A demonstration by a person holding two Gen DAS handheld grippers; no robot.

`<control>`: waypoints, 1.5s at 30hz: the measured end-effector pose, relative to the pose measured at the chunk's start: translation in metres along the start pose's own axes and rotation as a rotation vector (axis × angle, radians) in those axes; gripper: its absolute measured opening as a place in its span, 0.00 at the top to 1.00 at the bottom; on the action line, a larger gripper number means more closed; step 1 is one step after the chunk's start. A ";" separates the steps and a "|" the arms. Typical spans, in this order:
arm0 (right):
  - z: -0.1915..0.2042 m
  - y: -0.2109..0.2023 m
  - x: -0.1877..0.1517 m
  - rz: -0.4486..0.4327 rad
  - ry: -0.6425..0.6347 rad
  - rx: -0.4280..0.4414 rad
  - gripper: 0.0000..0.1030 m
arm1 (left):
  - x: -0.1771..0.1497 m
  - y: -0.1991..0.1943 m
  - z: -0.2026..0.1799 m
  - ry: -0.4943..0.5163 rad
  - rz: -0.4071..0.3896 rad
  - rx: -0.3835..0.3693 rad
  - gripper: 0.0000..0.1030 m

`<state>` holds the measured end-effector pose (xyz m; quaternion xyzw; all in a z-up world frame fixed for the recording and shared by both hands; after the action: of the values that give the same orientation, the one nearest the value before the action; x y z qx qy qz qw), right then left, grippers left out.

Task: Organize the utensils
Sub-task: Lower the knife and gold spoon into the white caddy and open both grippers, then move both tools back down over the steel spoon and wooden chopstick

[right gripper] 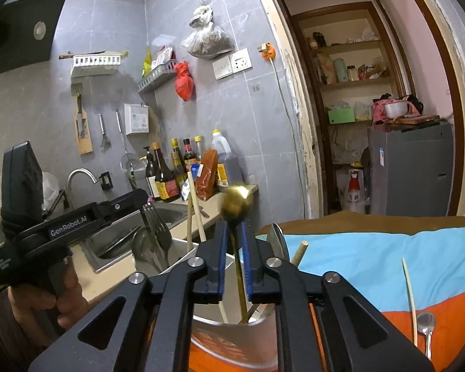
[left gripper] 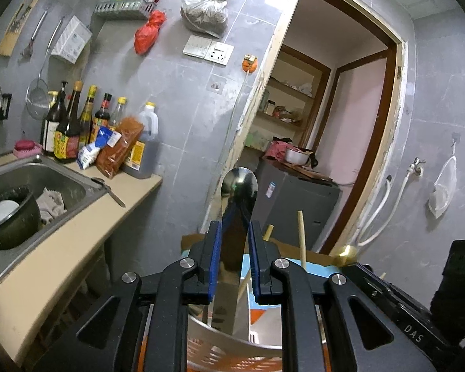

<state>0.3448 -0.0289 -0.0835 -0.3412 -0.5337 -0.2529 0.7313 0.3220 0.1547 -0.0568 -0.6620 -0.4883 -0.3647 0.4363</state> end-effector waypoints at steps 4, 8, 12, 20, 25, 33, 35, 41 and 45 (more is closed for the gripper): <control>0.001 -0.007 0.006 -0.015 0.008 0.004 0.81 | 0.004 -0.006 -0.001 -0.011 0.006 -0.007 0.83; -0.002 -0.018 0.019 -0.044 0.018 -0.011 0.80 | 0.012 -0.015 -0.009 -0.012 -0.019 -0.006 0.70; -0.010 -0.032 0.035 -0.070 0.016 -0.047 0.65 | 0.021 -0.022 -0.024 0.000 -0.040 -0.004 0.57; -0.047 -0.074 0.063 -0.134 0.043 -0.139 0.27 | 0.031 -0.023 -0.069 0.063 -0.073 0.045 0.07; -0.072 -0.102 0.067 -0.152 0.021 -0.202 0.15 | 0.023 -0.014 -0.103 0.111 -0.078 0.042 0.05; -0.117 -0.145 0.053 -0.135 0.003 -0.301 0.00 | -0.006 0.008 -0.156 0.175 -0.014 -0.045 0.05; -0.129 -0.154 0.046 -0.113 -0.001 -0.337 0.00 | -0.016 0.016 -0.168 0.185 0.012 -0.072 0.05; -0.168 -0.169 0.014 -0.019 0.014 -0.429 0.00 | -0.048 0.039 -0.197 0.187 0.094 -0.145 0.05; -0.189 -0.175 -0.012 0.054 0.047 -0.469 0.00 | -0.072 0.050 -0.214 0.209 0.157 -0.184 0.05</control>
<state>0.3276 -0.2858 -0.0924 -0.5098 -0.4341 -0.3581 0.6507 0.3395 -0.0757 -0.0580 -0.6938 -0.3516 -0.4397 0.4491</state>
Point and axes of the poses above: each gripper's, at about its wrist camera, not at the fingertips, and y roughly the way its jaws point, z to its left, x to its top, the point moved 5 cm from there along y, roughly the way its jaws point, and after that the axes turned 3 degrees about -x, right-handed, at the moved point
